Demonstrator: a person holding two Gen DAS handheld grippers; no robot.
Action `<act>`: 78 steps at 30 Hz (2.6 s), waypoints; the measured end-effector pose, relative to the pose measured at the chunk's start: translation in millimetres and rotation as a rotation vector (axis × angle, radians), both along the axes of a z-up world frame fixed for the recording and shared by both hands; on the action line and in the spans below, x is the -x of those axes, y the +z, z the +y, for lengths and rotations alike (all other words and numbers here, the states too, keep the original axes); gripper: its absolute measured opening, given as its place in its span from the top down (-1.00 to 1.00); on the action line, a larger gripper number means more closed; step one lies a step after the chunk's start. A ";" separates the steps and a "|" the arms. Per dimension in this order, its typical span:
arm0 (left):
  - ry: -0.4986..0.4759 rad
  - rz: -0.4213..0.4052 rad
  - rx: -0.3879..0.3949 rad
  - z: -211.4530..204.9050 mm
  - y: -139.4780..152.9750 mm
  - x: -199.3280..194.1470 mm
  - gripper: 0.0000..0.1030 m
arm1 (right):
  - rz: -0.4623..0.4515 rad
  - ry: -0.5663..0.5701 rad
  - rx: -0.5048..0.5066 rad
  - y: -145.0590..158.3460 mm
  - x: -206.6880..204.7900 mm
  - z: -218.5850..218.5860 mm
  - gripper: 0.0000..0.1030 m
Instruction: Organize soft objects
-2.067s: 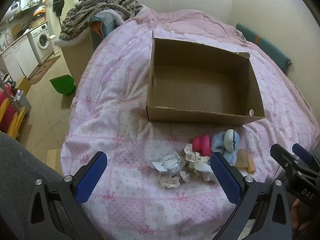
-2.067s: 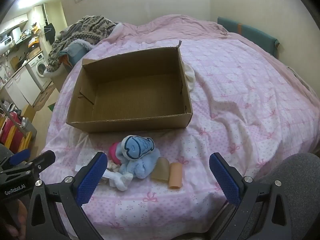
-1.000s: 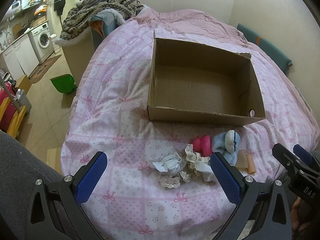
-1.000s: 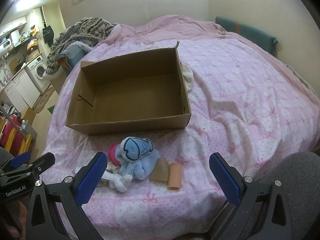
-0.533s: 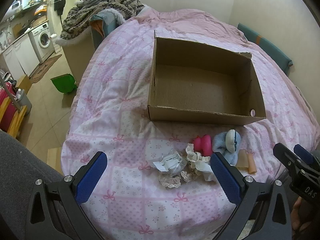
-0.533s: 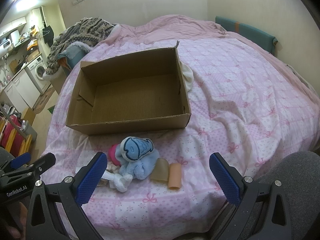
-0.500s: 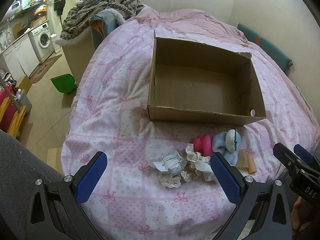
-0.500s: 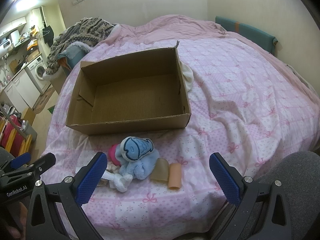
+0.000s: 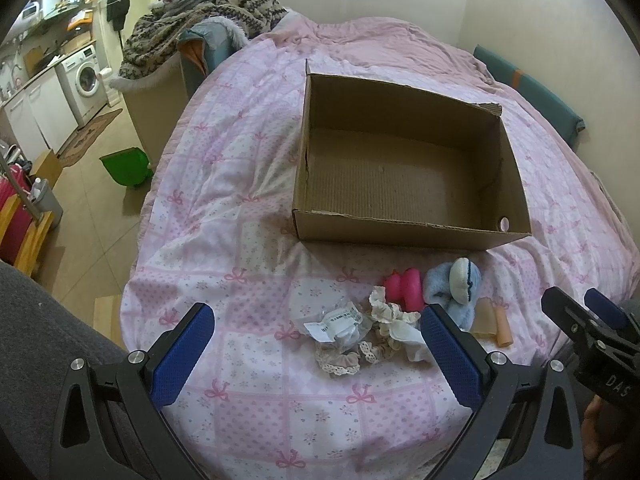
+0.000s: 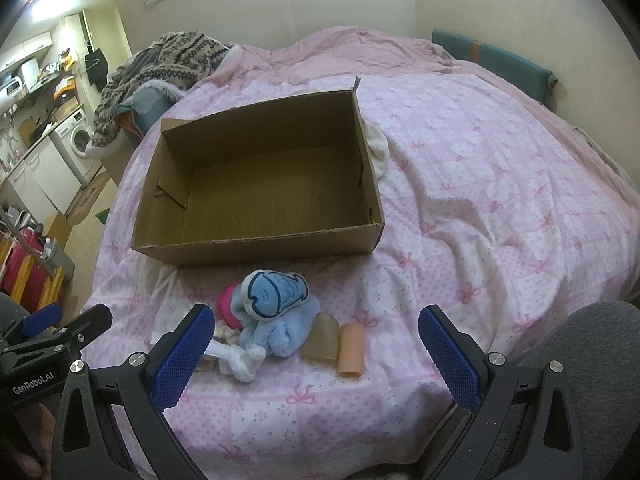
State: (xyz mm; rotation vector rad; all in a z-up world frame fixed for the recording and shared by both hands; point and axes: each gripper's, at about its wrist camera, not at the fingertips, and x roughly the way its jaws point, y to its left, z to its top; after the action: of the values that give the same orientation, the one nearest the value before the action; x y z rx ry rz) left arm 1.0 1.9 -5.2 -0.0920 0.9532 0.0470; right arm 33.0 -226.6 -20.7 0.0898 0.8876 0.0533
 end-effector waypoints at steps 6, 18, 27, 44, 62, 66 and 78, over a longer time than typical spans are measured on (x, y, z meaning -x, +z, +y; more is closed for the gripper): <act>0.001 0.000 0.003 -0.1 0.2 0.0 -1.00 | 0.001 -0.002 -0.002 0.4 -0.2 -0.4 -1.00; -0.001 0.002 0.002 -0.1 0.1 -0.5 -1.00 | 0.002 -0.001 -0.004 0.5 -0.4 -1.5 -1.00; 0.003 0.002 0.003 0.2 0.1 -0.4 -1.00 | 0.009 -0.001 -0.011 1.0 -0.7 -4.2 -1.00; 0.051 0.141 -0.007 11.9 -8.7 -24.2 -1.00 | 0.455 -0.074 -0.357 -45.3 -69.6 -73.6 -0.26; 0.087 0.387 0.045 42.5 -53.6 -86.6 -0.76 | 0.611 -0.057 -0.287 -110.6 -78.4 -41.7 0.89; 0.115 0.456 0.118 50.0 -77.6 -82.2 -0.47 | 0.536 -0.064 -0.302 -95.5 -74.9 -45.7 0.90; 0.100 0.556 0.283 43.6 -108.9 -72.1 -0.16 | 0.326 0.041 -0.402 -56.5 -71.8 -33.7 0.90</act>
State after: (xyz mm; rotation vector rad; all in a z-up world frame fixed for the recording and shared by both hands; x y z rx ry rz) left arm 73.1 45.5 -114.1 -0.4041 1.5073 0.0297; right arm 104.8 -260.3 -77.2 0.4658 1.1951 0.2608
